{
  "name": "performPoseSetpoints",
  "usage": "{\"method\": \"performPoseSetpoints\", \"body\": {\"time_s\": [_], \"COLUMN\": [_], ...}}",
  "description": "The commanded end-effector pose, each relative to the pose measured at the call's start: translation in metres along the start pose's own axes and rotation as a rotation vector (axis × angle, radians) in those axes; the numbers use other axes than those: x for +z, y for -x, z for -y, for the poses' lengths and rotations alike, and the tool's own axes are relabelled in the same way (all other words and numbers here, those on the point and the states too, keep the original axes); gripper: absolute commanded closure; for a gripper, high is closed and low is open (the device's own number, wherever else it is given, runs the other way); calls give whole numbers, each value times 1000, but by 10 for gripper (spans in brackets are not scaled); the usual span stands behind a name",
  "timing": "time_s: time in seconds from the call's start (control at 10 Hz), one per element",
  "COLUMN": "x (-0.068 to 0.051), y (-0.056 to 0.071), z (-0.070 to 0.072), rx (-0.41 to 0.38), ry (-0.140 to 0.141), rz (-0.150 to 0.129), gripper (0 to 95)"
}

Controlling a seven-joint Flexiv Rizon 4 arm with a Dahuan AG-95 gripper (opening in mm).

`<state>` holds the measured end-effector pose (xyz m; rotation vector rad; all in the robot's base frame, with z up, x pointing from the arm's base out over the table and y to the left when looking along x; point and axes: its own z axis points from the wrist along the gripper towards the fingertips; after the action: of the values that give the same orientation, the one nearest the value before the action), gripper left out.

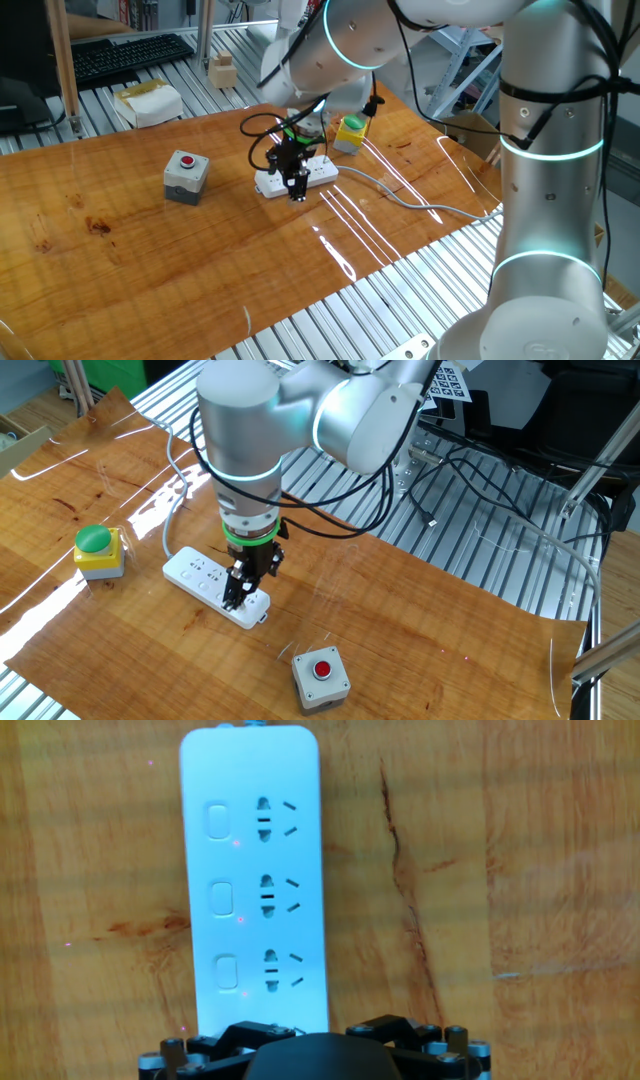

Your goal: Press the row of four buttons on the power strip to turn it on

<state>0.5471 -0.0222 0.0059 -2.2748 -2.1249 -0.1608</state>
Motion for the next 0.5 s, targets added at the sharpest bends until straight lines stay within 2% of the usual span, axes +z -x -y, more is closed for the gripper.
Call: {"method": "performPoseSetpoints", "body": {"time_s": [0.1,0.2,0.5], "x": [0,-7,-17], "y": [-1,-4,-12], "z": [-1,-2,-2], "rx": [3,9,14], "ry": [-14,-30,-56], "rz": [9,12,27], "gripper": [0,0,0]}}
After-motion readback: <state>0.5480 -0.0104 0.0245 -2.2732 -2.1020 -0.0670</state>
